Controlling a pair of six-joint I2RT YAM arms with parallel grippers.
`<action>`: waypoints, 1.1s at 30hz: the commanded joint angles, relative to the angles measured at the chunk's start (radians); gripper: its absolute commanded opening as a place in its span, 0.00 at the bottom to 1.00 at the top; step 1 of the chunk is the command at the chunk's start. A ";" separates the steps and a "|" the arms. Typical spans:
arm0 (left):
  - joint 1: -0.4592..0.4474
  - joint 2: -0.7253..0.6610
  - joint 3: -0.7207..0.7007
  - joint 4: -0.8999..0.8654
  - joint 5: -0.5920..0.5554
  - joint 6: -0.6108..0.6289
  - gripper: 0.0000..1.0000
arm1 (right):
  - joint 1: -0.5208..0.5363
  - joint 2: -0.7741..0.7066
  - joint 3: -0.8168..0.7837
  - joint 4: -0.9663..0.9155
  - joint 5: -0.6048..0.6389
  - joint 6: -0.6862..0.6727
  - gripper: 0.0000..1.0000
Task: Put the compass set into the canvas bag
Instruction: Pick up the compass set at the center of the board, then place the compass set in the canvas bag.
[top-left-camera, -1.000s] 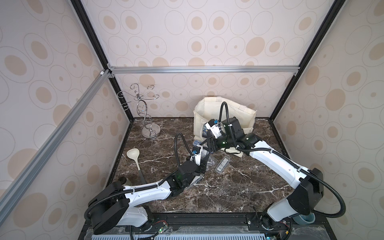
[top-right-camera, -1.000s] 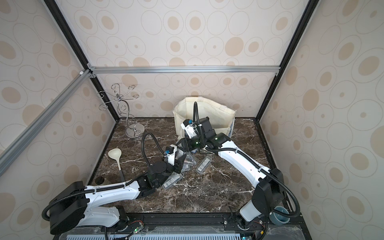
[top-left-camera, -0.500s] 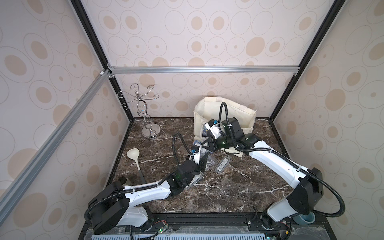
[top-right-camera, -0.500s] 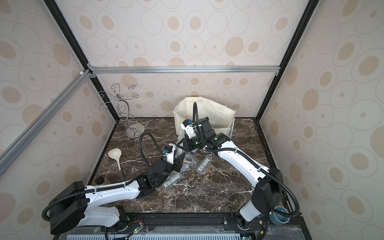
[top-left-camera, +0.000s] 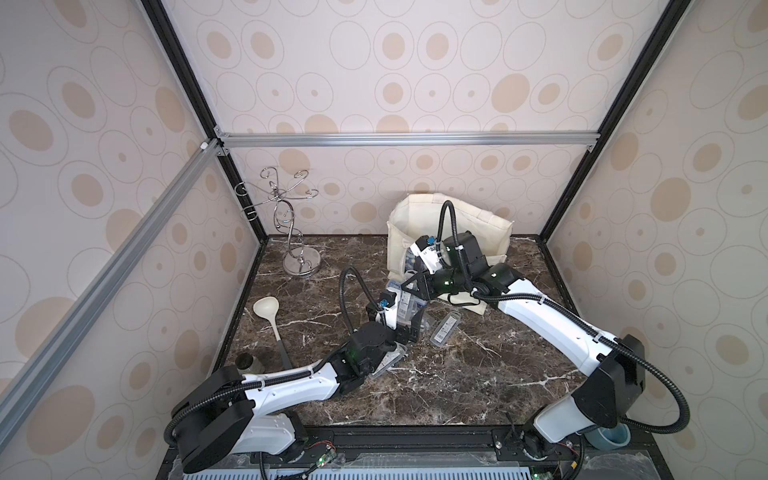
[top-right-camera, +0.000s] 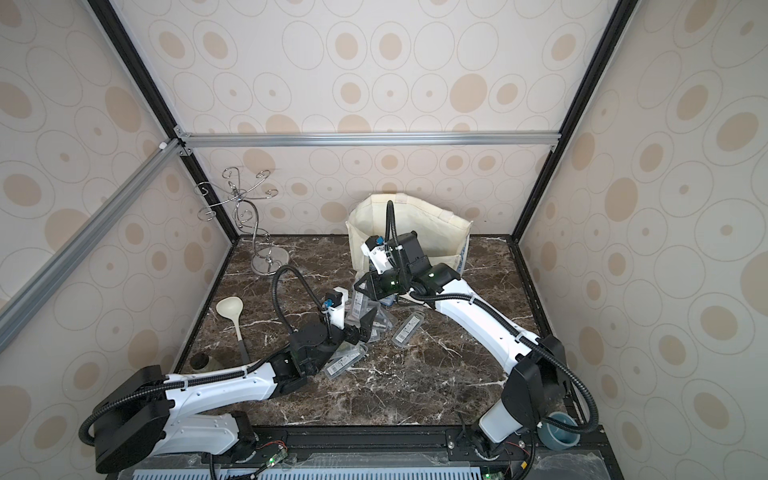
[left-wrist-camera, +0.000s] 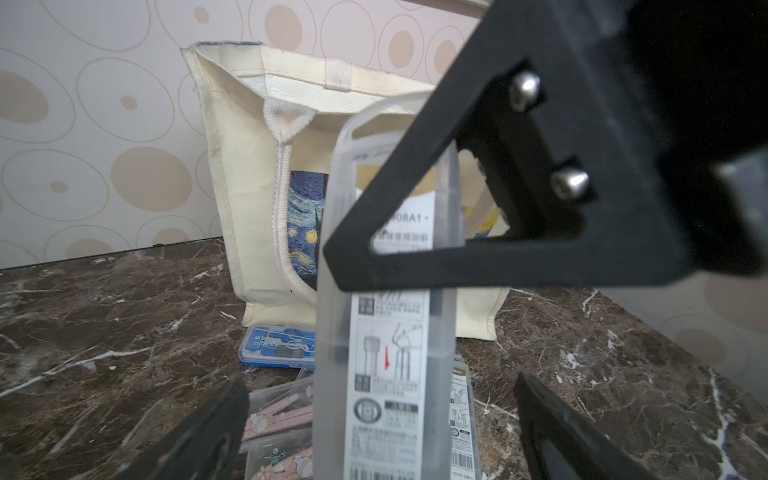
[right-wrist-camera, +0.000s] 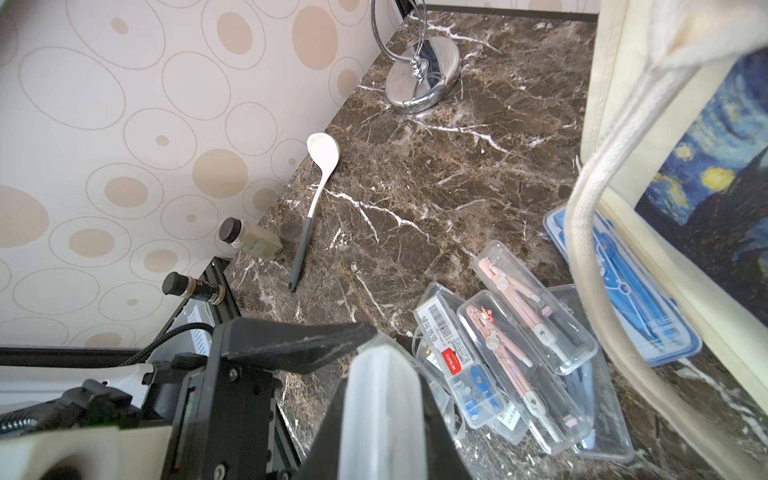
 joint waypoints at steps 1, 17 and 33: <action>0.006 -0.062 -0.028 0.008 0.041 0.063 1.00 | 0.003 0.019 0.095 -0.041 0.059 -0.036 0.19; 0.009 -0.186 -0.093 -0.126 -0.026 0.078 1.00 | -0.153 0.260 0.757 -0.277 0.236 -0.155 0.19; 0.060 -0.153 -0.067 -0.188 -0.088 0.043 1.00 | -0.298 0.372 0.596 -0.282 0.499 -0.220 0.19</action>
